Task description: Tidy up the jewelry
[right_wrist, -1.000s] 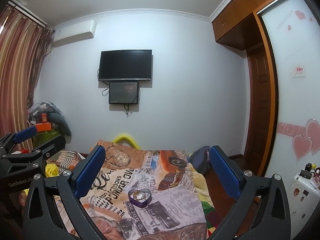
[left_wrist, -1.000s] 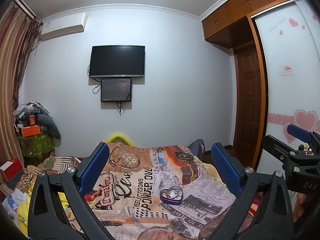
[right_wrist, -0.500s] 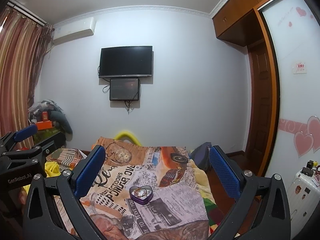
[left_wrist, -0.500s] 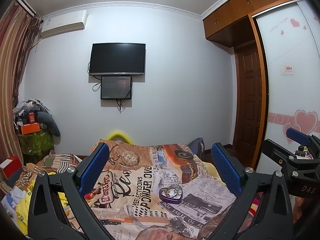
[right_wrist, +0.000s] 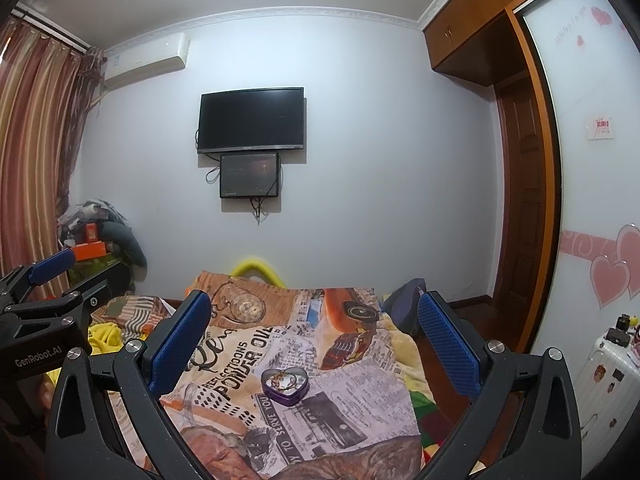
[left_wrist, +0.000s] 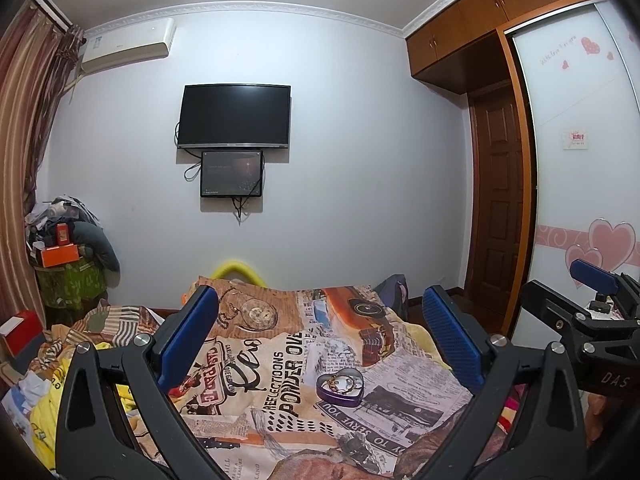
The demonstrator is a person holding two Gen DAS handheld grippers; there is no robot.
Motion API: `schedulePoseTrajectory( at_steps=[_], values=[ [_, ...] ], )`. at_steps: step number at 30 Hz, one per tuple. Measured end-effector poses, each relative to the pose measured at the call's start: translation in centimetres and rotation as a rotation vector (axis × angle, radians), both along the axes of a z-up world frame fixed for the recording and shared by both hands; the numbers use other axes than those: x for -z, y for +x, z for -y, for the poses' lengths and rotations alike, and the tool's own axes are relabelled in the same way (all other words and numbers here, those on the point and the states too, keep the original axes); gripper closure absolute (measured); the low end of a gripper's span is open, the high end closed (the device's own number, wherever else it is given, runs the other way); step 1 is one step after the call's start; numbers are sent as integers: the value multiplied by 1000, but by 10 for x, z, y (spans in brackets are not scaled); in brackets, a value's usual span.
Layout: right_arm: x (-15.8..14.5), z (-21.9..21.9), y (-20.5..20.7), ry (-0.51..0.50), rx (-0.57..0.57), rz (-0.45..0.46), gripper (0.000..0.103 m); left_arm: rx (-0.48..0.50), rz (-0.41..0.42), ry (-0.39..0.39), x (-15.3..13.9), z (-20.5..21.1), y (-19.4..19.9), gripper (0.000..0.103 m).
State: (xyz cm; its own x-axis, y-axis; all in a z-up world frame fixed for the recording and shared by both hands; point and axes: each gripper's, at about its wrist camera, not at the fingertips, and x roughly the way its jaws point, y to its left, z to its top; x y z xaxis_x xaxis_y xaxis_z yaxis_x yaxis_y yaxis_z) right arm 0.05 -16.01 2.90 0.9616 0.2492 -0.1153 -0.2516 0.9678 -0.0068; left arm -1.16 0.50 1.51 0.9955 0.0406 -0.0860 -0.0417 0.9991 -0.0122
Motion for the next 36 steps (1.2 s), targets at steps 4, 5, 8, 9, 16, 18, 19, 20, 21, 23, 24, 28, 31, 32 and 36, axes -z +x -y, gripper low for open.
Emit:
schedulePoseTrajectory(
  at_steps=[4, 5, 8, 9, 16, 18, 19, 20, 21, 23, 24, 28, 31, 32, 36],
  values=[
    [0, 0, 0, 1, 0, -1, 0, 2, -3, -1, 1, 1, 0, 1],
    [0, 0, 0, 1, 1, -2, 0, 1, -3, -1, 1, 1, 1, 1],
    [1, 0, 0, 3, 2, -6, 0, 4, -3, 0, 0, 1, 1, 1],
    [1, 0, 0, 4, 1, -7, 0, 4, -3, 0, 0, 0, 1, 1],
    [1, 0, 0, 5, 2, -7, 0, 5, -1, -1, 1, 1, 1, 1],
    [1, 0, 0, 7, 1, -7, 0, 4, -2, -1, 1, 0, 1, 1],
    [1, 0, 0, 7, 2, -8, 0, 6, -6, -2, 1, 0, 1, 1],
    [1, 0, 0, 8, 2, -8, 0, 11, -8, -3, 1, 0, 1, 1],
    [1, -1, 0, 8, 2, -8, 0, 16, -10, -7, 1, -1, 2, 1],
    [1, -1, 0, 10, 0, -8, 0, 17, -9, -11, 1, -1, 1, 1],
    [1, -1, 0, 11, 0, -7, 0, 18, -7, -11, 1, -1, 1, 1],
    [1, 0, -1, 12, 1, -7, 0, 24, -7, -10, 1, -1, 0, 1],
    [1, 0, -1, 15, 0, -9, 0, 23, -6, -11, 1, -1, 0, 1],
    [1, 0, -1, 17, 1, -10, 0, 21, -8, -11, 1, -1, 0, 1],
    [1, 1, 0, 21, 3, -13, 0, 25, -12, -16, 1, -1, 1, 1]
  ],
)
